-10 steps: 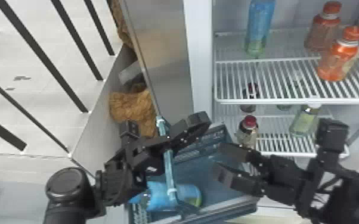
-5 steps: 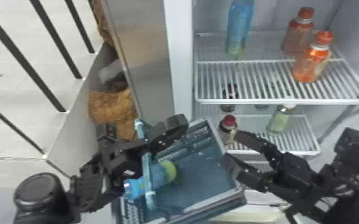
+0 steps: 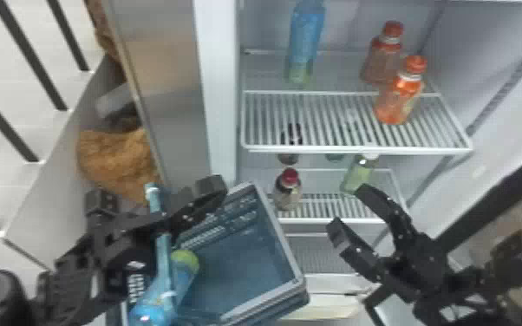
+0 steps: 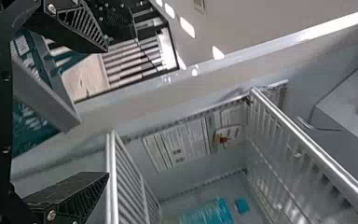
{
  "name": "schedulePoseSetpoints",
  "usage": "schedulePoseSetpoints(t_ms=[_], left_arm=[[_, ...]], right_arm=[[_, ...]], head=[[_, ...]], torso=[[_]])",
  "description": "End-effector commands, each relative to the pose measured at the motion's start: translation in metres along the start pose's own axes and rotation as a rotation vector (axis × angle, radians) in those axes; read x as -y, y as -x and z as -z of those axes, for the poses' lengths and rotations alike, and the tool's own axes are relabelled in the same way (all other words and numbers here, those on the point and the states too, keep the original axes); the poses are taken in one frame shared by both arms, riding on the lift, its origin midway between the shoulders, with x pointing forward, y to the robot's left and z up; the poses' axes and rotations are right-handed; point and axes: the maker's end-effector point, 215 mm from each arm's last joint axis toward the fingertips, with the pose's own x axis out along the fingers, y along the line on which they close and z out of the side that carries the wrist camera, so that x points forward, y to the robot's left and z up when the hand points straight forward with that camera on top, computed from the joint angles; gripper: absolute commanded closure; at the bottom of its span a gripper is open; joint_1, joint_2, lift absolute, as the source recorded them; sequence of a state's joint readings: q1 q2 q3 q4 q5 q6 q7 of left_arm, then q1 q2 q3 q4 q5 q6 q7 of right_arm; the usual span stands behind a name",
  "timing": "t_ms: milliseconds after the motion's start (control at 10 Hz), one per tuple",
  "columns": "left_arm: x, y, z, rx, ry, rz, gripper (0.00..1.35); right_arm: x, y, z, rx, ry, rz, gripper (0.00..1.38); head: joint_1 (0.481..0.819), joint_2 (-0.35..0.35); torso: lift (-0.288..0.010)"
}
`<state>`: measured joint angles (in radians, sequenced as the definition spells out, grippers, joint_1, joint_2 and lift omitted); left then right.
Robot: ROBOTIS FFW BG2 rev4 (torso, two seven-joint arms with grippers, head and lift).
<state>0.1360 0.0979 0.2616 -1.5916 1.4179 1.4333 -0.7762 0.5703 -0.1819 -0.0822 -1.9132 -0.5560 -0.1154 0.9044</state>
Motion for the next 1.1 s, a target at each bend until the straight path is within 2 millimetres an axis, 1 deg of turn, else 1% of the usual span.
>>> schedulePoseSetpoints(t_ms=[0, 100, 200, 400, 500, 600, 700, 800, 900, 1000], left_arm=[[-0.001, 0.003, 0.001, 0.007, 0.005, -0.002, 1.2], [-0.003, 0.005, 0.003, 0.008, 0.008, -0.008, 1.2], [-0.004, 0.007, 0.003, 0.012, 0.011, -0.009, 1.2], [-0.004, 0.011, 0.005, 0.018, 0.011, -0.013, 1.2], [-0.004, 0.014, 0.004, 0.026, 0.01, -0.017, 1.2], [-0.004, 0.018, 0.005, 0.032, 0.007, -0.022, 1.2], [-0.004, 0.022, 0.005, 0.04, 0.007, -0.026, 1.2], [-0.002, 0.024, 0.004, 0.046, -0.001, -0.028, 1.2], [-0.001, 0.027, 0.004, 0.054, -0.005, -0.03, 1.2], [-0.002, 0.031, 0.005, 0.06, -0.004, -0.034, 1.2]], right_arm=[[0.013, 0.027, -0.001, 0.032, 0.066, 0.062, 0.11], [0.018, 0.046, -0.007, 0.048, 0.113, 0.118, 0.11], [0.021, 0.067, -0.012, 0.039, 0.153, 0.189, 0.11], [0.025, 0.103, -0.01, -0.01, 0.207, 0.257, 0.11], [0.027, 0.119, -0.01, -0.027, 0.228, 0.285, 0.11], [0.028, 0.132, -0.01, -0.043, 0.24, 0.305, 0.11], [0.022, 0.14, -0.014, -0.056, 0.249, 0.313, 0.11], [0.016, 0.147, -0.023, -0.069, 0.271, 0.327, 0.11], [0.012, 0.158, -0.03, -0.092, 0.296, 0.355, 0.11], [0.011, 0.169, -0.031, -0.108, 0.298, 0.375, 0.11]], head=[[0.695, -0.11], [0.695, -0.125], [0.695, -0.163], [0.695, -0.237], [0.695, -0.253], [0.695, -0.279], [0.695, -0.299], [0.695, -0.318], [0.695, -0.327], [0.695, -0.341]], torso=[[-0.01], [-0.01], [-0.01], [-0.01], [-0.01], [-0.01], [-0.01], [-0.01], [-0.01], [-0.01]])
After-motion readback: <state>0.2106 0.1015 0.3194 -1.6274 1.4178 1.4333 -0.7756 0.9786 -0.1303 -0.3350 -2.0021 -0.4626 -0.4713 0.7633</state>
